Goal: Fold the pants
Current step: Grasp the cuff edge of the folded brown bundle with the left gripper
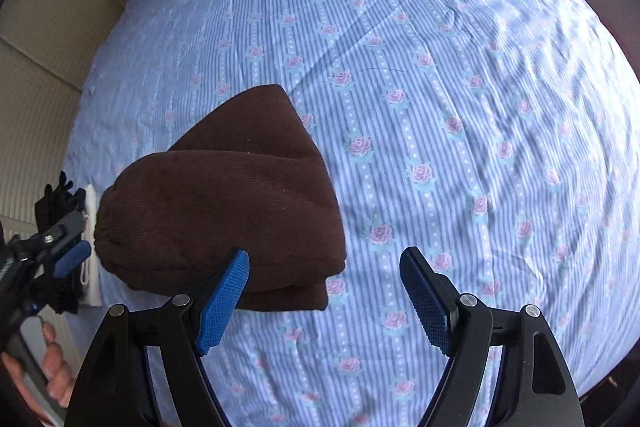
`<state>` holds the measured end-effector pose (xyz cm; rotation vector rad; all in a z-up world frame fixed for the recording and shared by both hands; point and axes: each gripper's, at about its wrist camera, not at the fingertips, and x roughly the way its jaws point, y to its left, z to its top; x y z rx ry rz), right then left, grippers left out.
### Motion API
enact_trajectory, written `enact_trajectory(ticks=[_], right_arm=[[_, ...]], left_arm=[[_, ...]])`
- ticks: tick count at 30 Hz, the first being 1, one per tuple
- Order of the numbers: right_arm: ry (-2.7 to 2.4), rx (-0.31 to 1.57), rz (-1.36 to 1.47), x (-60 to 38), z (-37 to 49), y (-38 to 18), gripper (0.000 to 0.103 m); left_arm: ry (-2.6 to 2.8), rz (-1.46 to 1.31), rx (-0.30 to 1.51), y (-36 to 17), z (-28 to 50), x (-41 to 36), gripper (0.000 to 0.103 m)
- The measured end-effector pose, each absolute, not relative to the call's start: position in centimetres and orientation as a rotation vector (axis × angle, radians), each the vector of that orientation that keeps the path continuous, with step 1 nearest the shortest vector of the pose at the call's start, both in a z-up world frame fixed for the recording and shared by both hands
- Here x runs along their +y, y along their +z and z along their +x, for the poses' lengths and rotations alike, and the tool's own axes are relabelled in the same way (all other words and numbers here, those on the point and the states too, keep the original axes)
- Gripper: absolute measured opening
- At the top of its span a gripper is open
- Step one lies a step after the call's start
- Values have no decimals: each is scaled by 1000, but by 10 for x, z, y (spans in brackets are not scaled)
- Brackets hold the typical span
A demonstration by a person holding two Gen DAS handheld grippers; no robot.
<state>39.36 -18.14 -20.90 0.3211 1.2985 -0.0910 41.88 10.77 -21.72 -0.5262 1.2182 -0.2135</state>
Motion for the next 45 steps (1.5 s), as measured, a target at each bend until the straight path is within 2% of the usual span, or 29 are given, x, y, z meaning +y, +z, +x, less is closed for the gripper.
enact_trajectory(ticks=[1,3,4,5,12,21,25,30,34,39,45], right_arm=[[-89,1304,307,-181,396,-213,79],[-79,1315,302,-179,401,-221,79],[-71,1319,307,-178,402,-225,79],[-61,1329,311,-177,404,-230,79],[-2,1391,318,-164,406,-257,79],[68,1415,240,-133,399,-266,79],[83,1419,239,-132,398,-266,79],[77,1432,267,-140,396,-265,79],[79,1425,278,-142,395,-263,79],[96,1379,331,-147,388,-249,79],[59,1348,360,-164,372,-226,79]], left_arm=[[-226,-543,1205,-213,416,108,78],[-264,-549,1154,-202,411,101,85],[-274,-531,1145,-201,412,96,92],[-278,-504,1147,-201,413,92,92],[-244,-447,1262,-238,426,74,92],[-126,-343,1348,-276,412,103,93],[-179,-504,1362,-290,411,115,73],[-192,-664,1406,-314,405,125,63],[-215,-603,1376,-290,403,117,50],[-289,-484,1264,-242,411,94,46],[-265,-578,1188,-215,424,117,45]])
